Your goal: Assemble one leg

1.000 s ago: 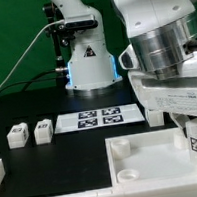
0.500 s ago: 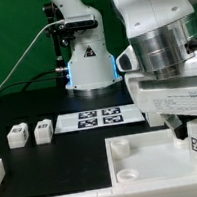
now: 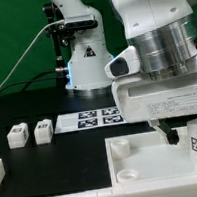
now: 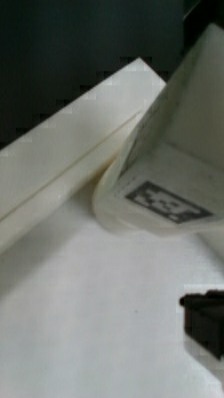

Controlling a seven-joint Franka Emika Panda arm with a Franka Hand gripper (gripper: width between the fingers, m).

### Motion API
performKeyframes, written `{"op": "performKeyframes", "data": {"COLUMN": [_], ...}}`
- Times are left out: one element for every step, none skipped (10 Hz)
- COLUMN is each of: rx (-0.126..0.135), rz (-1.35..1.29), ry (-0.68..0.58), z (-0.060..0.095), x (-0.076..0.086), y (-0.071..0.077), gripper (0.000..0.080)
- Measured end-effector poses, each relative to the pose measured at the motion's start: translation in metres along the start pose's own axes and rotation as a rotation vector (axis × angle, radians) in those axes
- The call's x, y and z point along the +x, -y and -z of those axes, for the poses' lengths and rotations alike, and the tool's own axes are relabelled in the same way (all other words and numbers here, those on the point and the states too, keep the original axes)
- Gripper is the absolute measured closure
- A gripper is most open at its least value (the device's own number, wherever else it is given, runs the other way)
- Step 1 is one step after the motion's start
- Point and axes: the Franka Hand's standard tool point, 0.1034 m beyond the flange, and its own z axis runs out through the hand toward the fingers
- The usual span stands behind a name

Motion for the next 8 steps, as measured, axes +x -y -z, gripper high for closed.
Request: {"op": "performKeyframes", "data": {"rx": [-0.002,-0.010,-0.017,-0.022,-0.028,-0.038,-0.045,-0.057], "rz": [0.073,0.205,0.298,0.379,0.443,0.550,0.619,0.744], "ry": [-0.001,-0.005,-0.007,-0.008,-0.009,-0.009,-0.010,-0.009], "z": [0.0001,0.0005,0.0007,0.0009,0.0010,0.0013,0.0016,0.0021], "x": [0.0007,0.0023,0.0033,0.0042,0.0050,0.0065,0.0078,0.0097], "y": [-0.0007,-0.0022,-0.0031,-0.0040,-0.0049,-0.0064,-0.0078,-0.0097], "gripper": [0.0154,0.0154,0.0312,0.0522,0.0522,0.0657,0.0768,0.0789]}}
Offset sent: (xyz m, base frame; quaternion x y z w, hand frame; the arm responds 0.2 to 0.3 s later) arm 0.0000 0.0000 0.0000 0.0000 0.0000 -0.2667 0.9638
